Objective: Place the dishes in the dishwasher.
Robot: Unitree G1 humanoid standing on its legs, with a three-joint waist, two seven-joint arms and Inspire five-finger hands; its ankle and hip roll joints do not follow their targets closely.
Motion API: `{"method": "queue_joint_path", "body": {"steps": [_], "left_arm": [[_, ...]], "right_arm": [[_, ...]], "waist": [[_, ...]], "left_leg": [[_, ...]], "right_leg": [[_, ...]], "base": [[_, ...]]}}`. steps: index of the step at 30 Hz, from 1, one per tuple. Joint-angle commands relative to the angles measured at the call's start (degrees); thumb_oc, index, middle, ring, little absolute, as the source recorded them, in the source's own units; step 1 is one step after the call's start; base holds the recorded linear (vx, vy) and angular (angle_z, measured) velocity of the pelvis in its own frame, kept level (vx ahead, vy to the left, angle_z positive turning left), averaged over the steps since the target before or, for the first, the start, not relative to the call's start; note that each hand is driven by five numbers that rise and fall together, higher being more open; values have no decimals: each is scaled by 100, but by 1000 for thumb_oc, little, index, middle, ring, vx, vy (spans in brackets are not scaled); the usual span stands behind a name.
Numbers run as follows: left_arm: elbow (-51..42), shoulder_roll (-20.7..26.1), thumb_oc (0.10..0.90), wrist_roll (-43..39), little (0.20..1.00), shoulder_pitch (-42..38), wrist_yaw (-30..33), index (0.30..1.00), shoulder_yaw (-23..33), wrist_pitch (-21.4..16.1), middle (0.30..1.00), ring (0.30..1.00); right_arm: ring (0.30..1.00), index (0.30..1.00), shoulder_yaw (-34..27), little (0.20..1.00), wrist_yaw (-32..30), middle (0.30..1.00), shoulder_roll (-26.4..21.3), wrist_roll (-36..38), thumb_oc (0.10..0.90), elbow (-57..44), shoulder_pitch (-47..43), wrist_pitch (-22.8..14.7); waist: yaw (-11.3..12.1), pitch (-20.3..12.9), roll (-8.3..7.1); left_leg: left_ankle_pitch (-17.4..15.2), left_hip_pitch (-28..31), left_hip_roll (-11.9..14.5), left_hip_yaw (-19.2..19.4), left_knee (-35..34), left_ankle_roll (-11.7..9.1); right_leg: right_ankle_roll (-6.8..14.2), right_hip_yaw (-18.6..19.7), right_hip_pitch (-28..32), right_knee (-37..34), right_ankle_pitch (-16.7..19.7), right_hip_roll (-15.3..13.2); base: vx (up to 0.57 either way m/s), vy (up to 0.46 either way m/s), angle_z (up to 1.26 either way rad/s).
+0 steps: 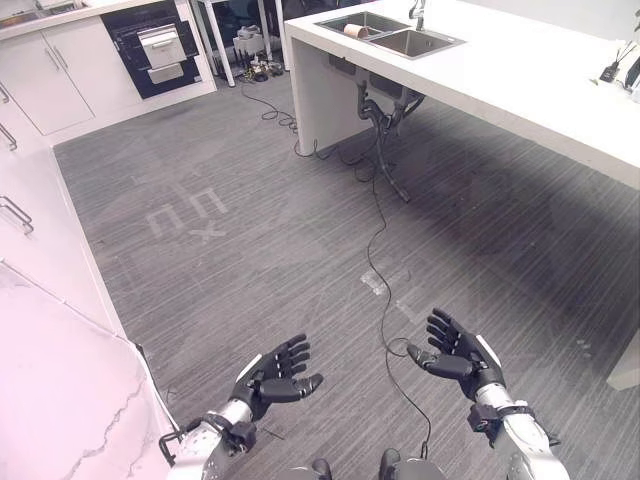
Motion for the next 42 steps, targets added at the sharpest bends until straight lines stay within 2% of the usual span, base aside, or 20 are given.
{"method": "queue_joint_path", "body": {"steps": [1, 4, 6, 8, 11, 15, 19, 23, 25, 26, 34, 36, 38, 40, 41, 42], "left_arm": [[-198, 198, 800, 195, 900, -241, 154, 900, -41, -424, 900, 900], [115, 118, 800, -2, 900, -302, 238, 900, -70, -424, 900, 900], [316, 50, 800, 127, 900, -291, 630, 900, -46, -236, 900, 900], [759, -15, 800, 507, 900, -352, 1207, 900, 13, -407, 900, 900], [905, -83, 800, 483, 900, -371, 1350, 900, 92, -400, 900, 900], [1231, -150, 800, 901, 900, -448, 1538, 900, 37, -239, 900, 900], [2082, -337, 800, 1359, 900, -627, 1859, 900, -89, -130, 900, 900], [2620, -469, 800, 1368, 900, -671, 1989, 900, -135, -20, 900, 900], [2840, -515, 800, 1352, 900, -689, 2058, 900, -95, 26, 900, 900], [2898, -517, 800, 1303, 900, -682, 2105, 900, -64, 10, 900, 900], [2873, -568, 800, 1087, 900, -659, 2052, 900, 29, -82, 900, 900], [2883, -580, 800, 1168, 900, -686, 2064, 900, 28, -163, 900, 900], [2865, -565, 800, 1157, 900, -762, 1995, 900, 41, -219, 900, 900], [2902, -568, 800, 1182, 900, -808, 1978, 900, 70, -240, 900, 900], [2940, -586, 800, 1223, 900, -807, 1962, 900, 79, -263, 900, 900], [2954, -600, 800, 1270, 900, -809, 1960, 900, 96, -272, 900, 900]], "right_arm": [[900, 900, 30, 900, 94, 900, -51, 378, 800, -62, -319, -303], [900, 900, 98, 900, 21, 900, -48, 379, 800, 231, -366, -293], [900, 900, 82, 900, -97, 900, -15, 403, 800, 479, -380, -258], [900, 900, 83, 900, -42, 900, 12, 493, 800, 786, -403, -280], [900, 900, 99, 900, -135, 900, 6, 321, 800, 890, -397, -289], [900, 900, 151, 900, -277, 900, -22, 182, 800, 1308, -460, -176], [900, 900, 275, 900, -346, 900, 20, 204, 800, 2097, -600, -72], [900, 900, 252, 900, -245, 900, 67, 108, 800, 2670, -661, -162], [900, 900, 231, 900, -57, 900, 75, 262, 800, 2877, -683, -345], [900, 900, 208, 900, 60, 900, 71, 541, 800, 2806, -680, -455], [900, 900, 20, 900, 366, 900, 43, 718, 800, 2806, -586, -515], [900, 900, 12, 900, 510, 900, 17, 559, 800, 2855, -608, -482], [900, 900, 13, 900, 548, 900, -45, 475, 800, 3007, -634, -512], [900, 900, 8, 900, 536, 900, -57, 507, 800, 3209, -688, -472], [900, 900, -5, 900, 539, 900, -60, 485, 800, 3334, -716, -479], [900, 900, -15, 900, 531, 900, -65, 461, 800, 3402, -753, -474]], "waist": [[3, -207, 50], [3, -176, 56], [16, -152, 61], [14, -143, 53], [7, -123, 51], [11, -89, 54], [15, -84, 66], [10, -85, 73], [7, -71, 85], [-7, -46, 98], [-110, 46, 122], [-112, 116, 48], [29, 300, -213], [104, 414, -193], [121, 441, -143], [158, 466, -77]], "left_leg": [[-424, 147, 211, 282, 8, -318], [-435, 176, 214, 288, 8, -321], [-441, 194, 229, 293, 8, -336], [-443, 208, 245, 295, 8, -357], [-434, 199, 285, 311, 8, -379], [-377, 124, 353, 292, 8, -448], [-347, 78, 380, 221, 8, -511], [-353, 115, 410, 220, 8, -529], [-349, 129, 426, 216, 8, -536], [-337, 130, 448, 215, 8, -548], [-323, 315, 484, 346, 8, -562], [-194, 461, 404, 496, 8, -508], [400, 450, 204, 685, 67, -510], [589, 109, 251, 758, 226, -549], [513, 113, 222, 722, 28, -615], [587, -58, 283, 825, 8, -547]], "right_leg": [[465, 262, 339, 73, -789, 8], [448, 255, 360, 73, -805, 22], [443, 232, 381, 73, -818, 27], [431, 211, 404, 73, -837, 39], [421, 200, 411, 73, -860, 49], [396, 159, 408, 73, -893, 83], [358, 146, 421, 73, -951, 141], [332, 144, 454, 73, -968, 159], [303, 131, 478, 73, -979, 170], [282, 124, 487, 73, -988, 180], [185, 147, 529, 73, -1049, 223], [117, 232, 565, 73, -1028, 197], [32, 418, 694, 73, -979, 26], [7, 464, 797, 73, -1024, 91], [46, 482, 930, 73, -1157, 142], [27, 443, 898, 73, -1099, 193]], "base": [[0, 0, 0], [0, 0, 0], [27, -43, 2], [43, -59, 3], [26, -43, 2], [-5, -75, 3], [18, -73, 4], [46, -46, 1], [45, -60, 1], [30, -58, 2], [36, -40, 3], [115, -59, 1], [154, -102, 1], [231, -3, 45], [245, 95, 84], [471, 200, 60]]}}
